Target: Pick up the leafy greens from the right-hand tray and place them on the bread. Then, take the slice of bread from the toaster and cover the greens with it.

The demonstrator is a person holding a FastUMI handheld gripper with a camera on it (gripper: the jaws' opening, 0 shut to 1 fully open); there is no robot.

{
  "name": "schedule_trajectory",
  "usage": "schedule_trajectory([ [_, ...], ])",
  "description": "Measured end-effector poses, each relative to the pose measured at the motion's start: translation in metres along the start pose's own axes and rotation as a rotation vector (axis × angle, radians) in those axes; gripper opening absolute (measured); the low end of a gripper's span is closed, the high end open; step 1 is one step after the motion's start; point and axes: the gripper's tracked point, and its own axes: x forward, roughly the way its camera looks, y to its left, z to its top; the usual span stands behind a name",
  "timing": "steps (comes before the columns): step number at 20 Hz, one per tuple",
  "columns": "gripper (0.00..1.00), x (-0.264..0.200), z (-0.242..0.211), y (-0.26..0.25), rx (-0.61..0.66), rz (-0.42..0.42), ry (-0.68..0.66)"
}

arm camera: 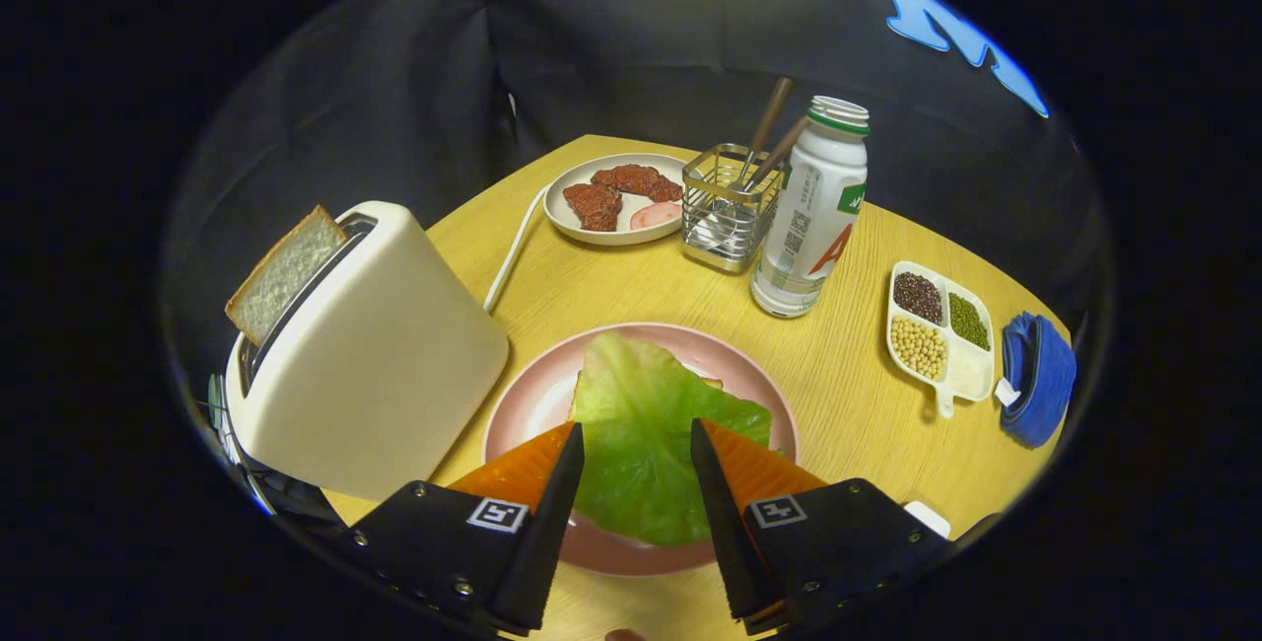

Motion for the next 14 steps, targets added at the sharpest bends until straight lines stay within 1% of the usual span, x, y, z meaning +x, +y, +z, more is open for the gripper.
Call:
schedule_trajectory([
  [4, 0.67, -0.001, -0.001, 0.004, 0.004, 0.016, -0.002],
  [7, 0.67, -0.009, 0.002, 0.012, 0.024, 0.025, -0.033],
  [12, 0.67, -0.036, 0.003, 0.024, 0.021, -0.023, -0.123],
  [14, 0.67, -0.05, 0.005, 0.034, 0.036, -0.039, -0.184],
])
